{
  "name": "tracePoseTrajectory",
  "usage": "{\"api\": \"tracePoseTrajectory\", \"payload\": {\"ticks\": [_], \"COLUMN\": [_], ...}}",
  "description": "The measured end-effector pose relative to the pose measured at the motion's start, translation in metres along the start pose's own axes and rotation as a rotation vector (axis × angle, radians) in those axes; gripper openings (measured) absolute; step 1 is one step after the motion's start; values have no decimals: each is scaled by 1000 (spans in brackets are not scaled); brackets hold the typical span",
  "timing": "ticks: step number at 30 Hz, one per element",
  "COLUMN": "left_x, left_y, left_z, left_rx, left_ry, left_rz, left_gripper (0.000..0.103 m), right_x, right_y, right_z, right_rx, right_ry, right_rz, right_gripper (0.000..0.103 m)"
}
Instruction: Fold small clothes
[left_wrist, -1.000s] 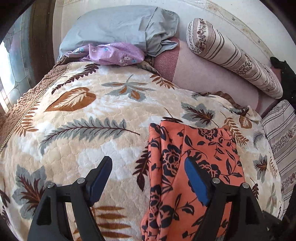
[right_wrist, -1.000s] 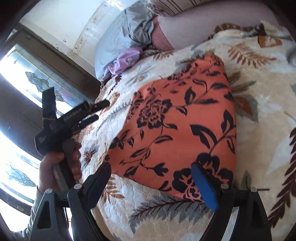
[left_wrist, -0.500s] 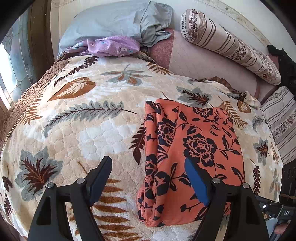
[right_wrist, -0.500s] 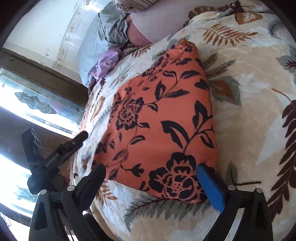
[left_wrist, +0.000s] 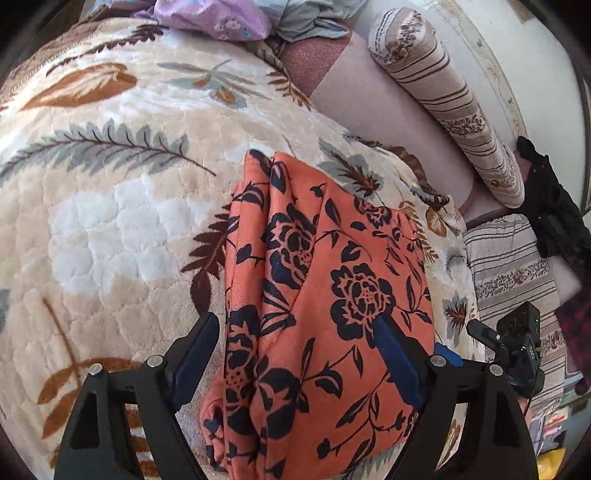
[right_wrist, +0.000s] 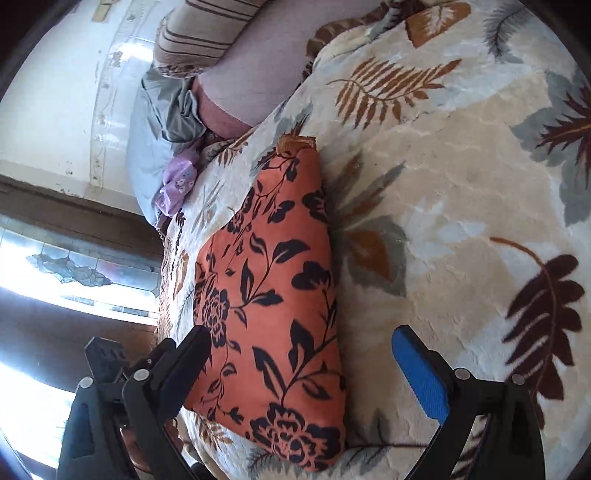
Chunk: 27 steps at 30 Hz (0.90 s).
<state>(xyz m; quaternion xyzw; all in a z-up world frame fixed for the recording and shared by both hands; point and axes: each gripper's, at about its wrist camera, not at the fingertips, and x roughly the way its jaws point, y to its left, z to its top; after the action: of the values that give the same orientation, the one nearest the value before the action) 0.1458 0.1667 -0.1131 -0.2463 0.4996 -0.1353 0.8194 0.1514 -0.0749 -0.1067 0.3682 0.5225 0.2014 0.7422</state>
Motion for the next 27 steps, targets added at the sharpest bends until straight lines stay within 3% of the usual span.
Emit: {"api": "tracePoseTrajectory", "payload": {"ticks": [3, 6, 7, 8, 9, 11, 15, 20, 24, 27], "left_x": [24, 26, 29, 31, 31, 25, -4, -50, -66, -67], "left_y": [6, 4, 2, 0, -1, -8, -24, -68, -99, -109], "left_z": [-2, -4, -4, -5, -3, -3, -4, 1, 11, 12], "left_rx": [2, 29, 41, 49, 54, 79, 101, 162, 203, 244], "left_ry": [86, 63, 73, 90, 87, 74, 17, -80, -102, -87], "left_rz": [7, 5, 6, 8, 11, 8, -37, -106, -163, -165], "left_gripper": [86, 83, 62, 56, 51, 32, 27, 27, 28, 28], "right_x": [39, 51, 56, 58, 57, 51, 23, -41, -89, -109], "right_y": [-4, 14, 20, 26, 31, 44, 72, 97, 91, 72], "right_z": [10, 10, 9, 8, 6, 4, 0, 11, 27, 33], "right_rx": [25, -65, -94, -118, -153, -225, -338, -432, -412, -386], "right_ry": [96, 91, 122, 124, 119, 104, 58, -37, -98, -121], "right_rz": [-11, -36, -51, -94, -116, -153, -161, -147, -129, -136], "right_gripper": [99, 95, 57, 46, 45, 38, 34, 34, 34, 34]}}
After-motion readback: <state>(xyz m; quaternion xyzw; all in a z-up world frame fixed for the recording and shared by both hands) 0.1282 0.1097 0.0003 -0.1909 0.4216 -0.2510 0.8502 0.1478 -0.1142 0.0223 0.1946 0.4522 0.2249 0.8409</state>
